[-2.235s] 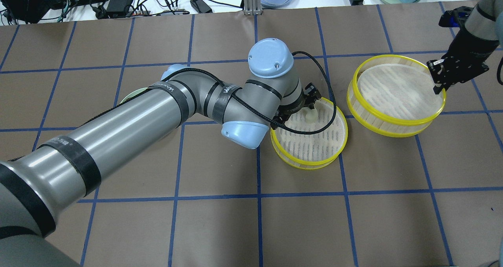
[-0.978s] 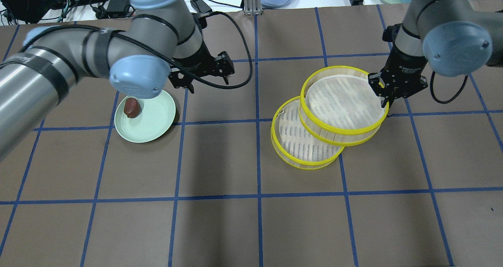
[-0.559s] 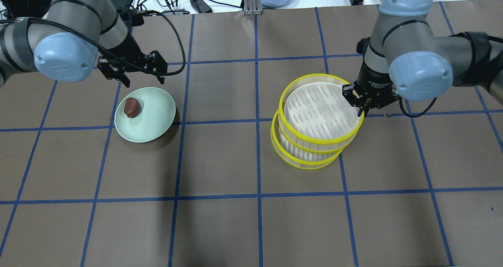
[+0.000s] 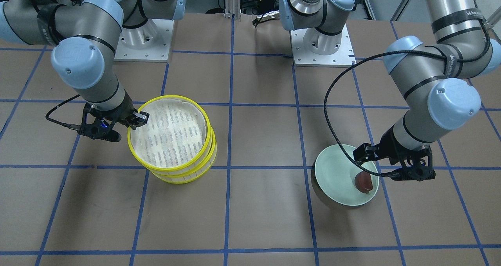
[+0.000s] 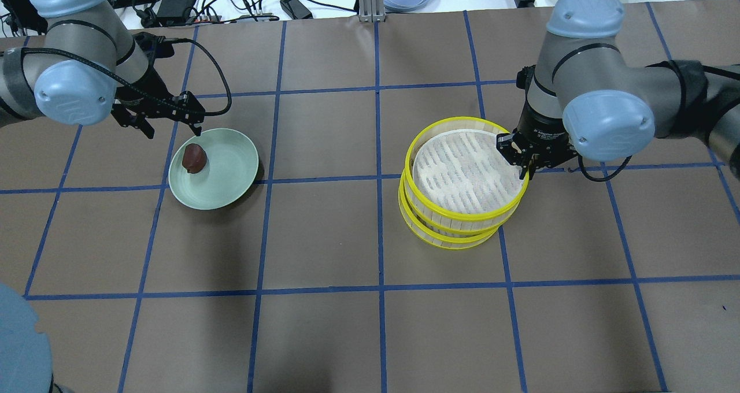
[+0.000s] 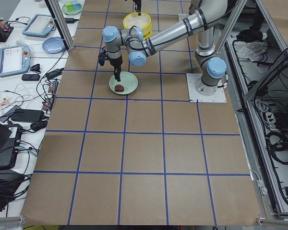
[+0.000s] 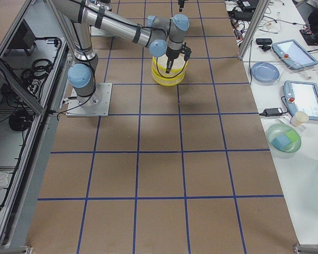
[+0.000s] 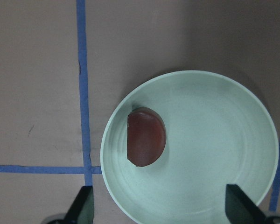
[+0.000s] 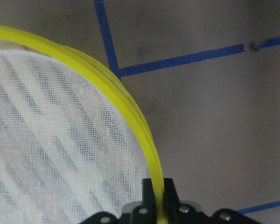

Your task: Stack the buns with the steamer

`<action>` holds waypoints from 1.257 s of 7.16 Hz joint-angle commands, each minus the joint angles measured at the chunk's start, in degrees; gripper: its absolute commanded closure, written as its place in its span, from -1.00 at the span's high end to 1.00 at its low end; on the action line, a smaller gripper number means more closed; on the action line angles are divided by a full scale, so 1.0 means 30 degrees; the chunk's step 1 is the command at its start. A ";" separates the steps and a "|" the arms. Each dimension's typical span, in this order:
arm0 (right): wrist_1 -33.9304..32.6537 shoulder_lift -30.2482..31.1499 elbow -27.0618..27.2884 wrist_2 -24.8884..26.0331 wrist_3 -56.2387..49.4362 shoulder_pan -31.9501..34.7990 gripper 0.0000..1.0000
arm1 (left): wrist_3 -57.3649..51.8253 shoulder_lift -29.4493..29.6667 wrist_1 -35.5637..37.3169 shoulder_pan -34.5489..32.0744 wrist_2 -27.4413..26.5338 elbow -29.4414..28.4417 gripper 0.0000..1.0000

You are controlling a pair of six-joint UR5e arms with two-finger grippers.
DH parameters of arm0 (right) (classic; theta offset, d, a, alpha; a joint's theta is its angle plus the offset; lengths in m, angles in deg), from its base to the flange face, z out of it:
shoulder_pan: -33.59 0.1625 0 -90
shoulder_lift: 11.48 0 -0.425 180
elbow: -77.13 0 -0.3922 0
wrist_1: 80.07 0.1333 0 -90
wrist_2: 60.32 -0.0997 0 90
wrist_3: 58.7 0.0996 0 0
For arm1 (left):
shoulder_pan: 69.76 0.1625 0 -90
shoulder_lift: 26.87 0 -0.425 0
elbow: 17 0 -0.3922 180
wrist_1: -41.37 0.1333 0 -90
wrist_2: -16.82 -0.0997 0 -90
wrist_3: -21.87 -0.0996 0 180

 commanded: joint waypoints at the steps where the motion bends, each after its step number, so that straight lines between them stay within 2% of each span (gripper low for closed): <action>1: -0.0465 -0.0024 0.0074 -0.0042 -0.0018 0.0118 -1.00 | -0.0049 0.1122 0.1050 0.0054 -0.0053 0.0049 0.93; 2: -0.0903 -0.0198 0.0074 -0.0071 -0.0018 0.0148 -1.00 | -0.0049 0.1794 0.1810 0.0083 -0.0083 0.0078 0.85; 6: -0.0850 -0.0288 0.0221 0.0016 -0.0106 0.0643 -1.00 | 0.0417 0.2475 0.2402 0.0083 0.0005 0.0870 0.85; 7: -0.0820 -0.0288 0.0221 0.0220 -0.0106 0.0762 -1.00 | 0.0478 0.2504 0.2433 0.0083 0.0092 0.0870 0.52; 8: -0.0849 -0.0229 0.0192 0.0222 -0.0164 0.0763 -1.00 | 0.0449 0.2533 0.2433 0.0083 0.0093 0.0870 0.03; 9: -0.0907 -0.0113 0.0191 0.0193 -0.0252 0.0763 -1.00 | 0.0420 0.2505 0.2433 0.0083 0.0093 0.0870 -0.15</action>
